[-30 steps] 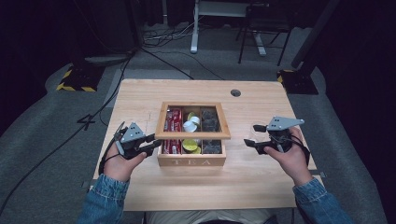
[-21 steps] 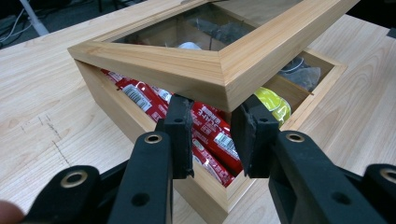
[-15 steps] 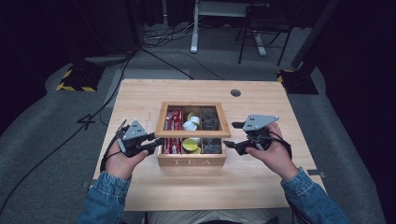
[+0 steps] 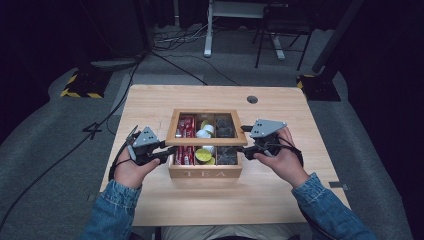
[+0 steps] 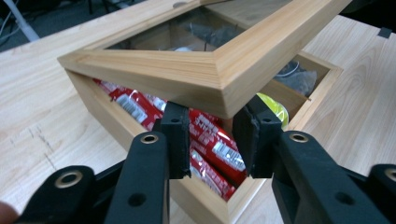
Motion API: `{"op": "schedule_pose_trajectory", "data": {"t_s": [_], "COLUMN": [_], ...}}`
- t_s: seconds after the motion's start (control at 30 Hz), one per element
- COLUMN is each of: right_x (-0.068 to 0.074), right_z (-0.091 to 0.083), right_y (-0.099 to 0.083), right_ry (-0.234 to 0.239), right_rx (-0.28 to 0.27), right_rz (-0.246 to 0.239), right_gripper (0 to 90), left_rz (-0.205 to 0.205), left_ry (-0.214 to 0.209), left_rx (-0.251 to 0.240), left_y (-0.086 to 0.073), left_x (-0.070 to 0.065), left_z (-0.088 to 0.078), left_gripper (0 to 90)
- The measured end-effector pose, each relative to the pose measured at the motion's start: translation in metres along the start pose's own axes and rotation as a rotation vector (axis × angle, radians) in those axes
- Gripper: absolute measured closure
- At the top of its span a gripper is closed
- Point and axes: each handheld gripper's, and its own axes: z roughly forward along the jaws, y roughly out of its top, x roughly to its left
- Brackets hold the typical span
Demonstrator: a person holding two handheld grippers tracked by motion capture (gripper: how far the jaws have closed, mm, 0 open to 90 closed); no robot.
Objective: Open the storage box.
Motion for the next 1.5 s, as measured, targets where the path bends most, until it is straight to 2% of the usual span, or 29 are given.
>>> {"op": "schedule_pose_trajectory", "data": {"t_s": [0.03, 0.13, 0.17, 0.3, 0.43, 0.5, 0.53, 0.63, 0.7, 0.87, 0.97, 1.03, 1.17, 1.33, 1.5], "right_x": [-0.001, -0.002, -0.003, -0.006, -0.013, -0.015, -0.02, -0.027, -0.031, -0.039, -0.045, -0.053, -0.059, -0.073, -0.082], "right_z": [-0.002, -0.003, -0.004, -0.004, -0.007, -0.007, -0.007, -0.008, -0.008, -0.01, -0.01, -0.009, -0.009, -0.007, -0.006], "right_y": [0.003, 0.005, 0.007, 0.009, 0.017, 0.019, 0.022, 0.027, 0.031, 0.037, 0.041, 0.045, 0.049, 0.057, 0.061], "right_ry": [0.001, -0.001, 0.003, 0.016, 0.026, 0.029, 0.044, 0.051, 0.051, 0.044, 0.046, 0.046, 0.047, 0.04, 0.029], "right_rx": [-0.01, -0.013, -0.016, -0.018, -0.033, -0.037, -0.048, -0.059, -0.068, -0.078, -0.096, -0.111, -0.12, -0.139, -0.147], "right_rz": [-0.025, -0.036, -0.044, -0.043, -0.049, -0.046, -0.036, -0.022, -0.015, -0.01, 0.011, 0.027, 0.037, 0.055, 0.064], "right_gripper": [38.6, 40.5, 41.6, 42.2, 47.2, 47.5, 48.0, 48.9, 49.6, 50.1, 50.5, 51.3, 52.6, 54.6, 55.4], "left_rz": [0.004, -0.006, -0.006, -0.003, -0.011, -0.011, -0.012, -0.018, -0.019, -0.052, -0.062, -0.063, -0.065, -0.07, -0.074], "left_ry": [0.0, 0.001, 0.009, 0.028, 0.043, 0.048, 0.054, 0.058, 0.062, 0.053, 0.063, 0.071, 0.077, 0.076, 0.076], "left_rx": [-0.008, -0.024, -0.026, -0.028, -0.022, -0.019, -0.02, -0.021, -0.023, -0.022, -0.021, -0.02, -0.02, -0.014, -0.014], "left_y": [0.001, 0.002, 0.002, 0.002, 0.0, -0.001, -0.002, -0.003, -0.003, -0.007, -0.008, -0.008, -0.009, -0.01, -0.01], "left_x": [0.0, 0.0, 0.0, 0.002, 0.002, 0.003, 0.004, 0.005, 0.005, 0.006, 0.007, 0.009, 0.01, 0.012, 0.013], "left_z": [0.0, -0.001, -0.001, -0.001, -0.001, -0.001, -0.002, -0.002, -0.003, -0.003, -0.005, -0.006, -0.006, -0.004, -0.004], "left_gripper": [64.0, 61.2, 57.1, 53.0, 48.2, 47.3, 47.1, 46.3, 45.8, 43.2, 42.2, 40.8, 40.1, 39.7, 39.8]}}
